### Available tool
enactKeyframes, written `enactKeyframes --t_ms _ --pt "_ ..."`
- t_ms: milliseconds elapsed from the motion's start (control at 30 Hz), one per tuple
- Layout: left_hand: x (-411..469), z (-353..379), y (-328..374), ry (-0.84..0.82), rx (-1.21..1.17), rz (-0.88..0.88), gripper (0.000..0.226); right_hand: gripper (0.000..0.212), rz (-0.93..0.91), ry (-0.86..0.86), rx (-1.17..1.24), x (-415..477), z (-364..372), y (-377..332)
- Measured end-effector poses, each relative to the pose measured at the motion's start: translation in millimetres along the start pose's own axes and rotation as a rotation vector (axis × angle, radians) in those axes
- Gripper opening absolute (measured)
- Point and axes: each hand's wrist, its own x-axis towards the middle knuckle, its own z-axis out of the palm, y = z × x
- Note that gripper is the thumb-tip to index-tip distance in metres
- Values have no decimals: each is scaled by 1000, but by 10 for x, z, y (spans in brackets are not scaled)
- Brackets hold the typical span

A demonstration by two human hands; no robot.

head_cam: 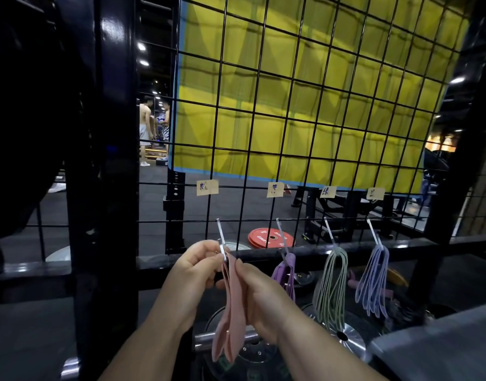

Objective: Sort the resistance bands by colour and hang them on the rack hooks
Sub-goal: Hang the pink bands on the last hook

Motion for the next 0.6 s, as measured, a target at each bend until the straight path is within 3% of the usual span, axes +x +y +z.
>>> enactKeyframes --t_ms 233,433,500,600 --pt "16 25 3 31 -61 -25 11 34 -39 -21 30 11 9 -59" --pt "21 55 18 120 -162 -30 22 37 -116 58 -209 91 -16 -48" --pt "20 61 20 123 -150 -22 24 23 -135 85 -230 87 -61 -78" --pt "26 63 4 136 -114 -8 26 23 -149 114 -262 84 -104 -95"
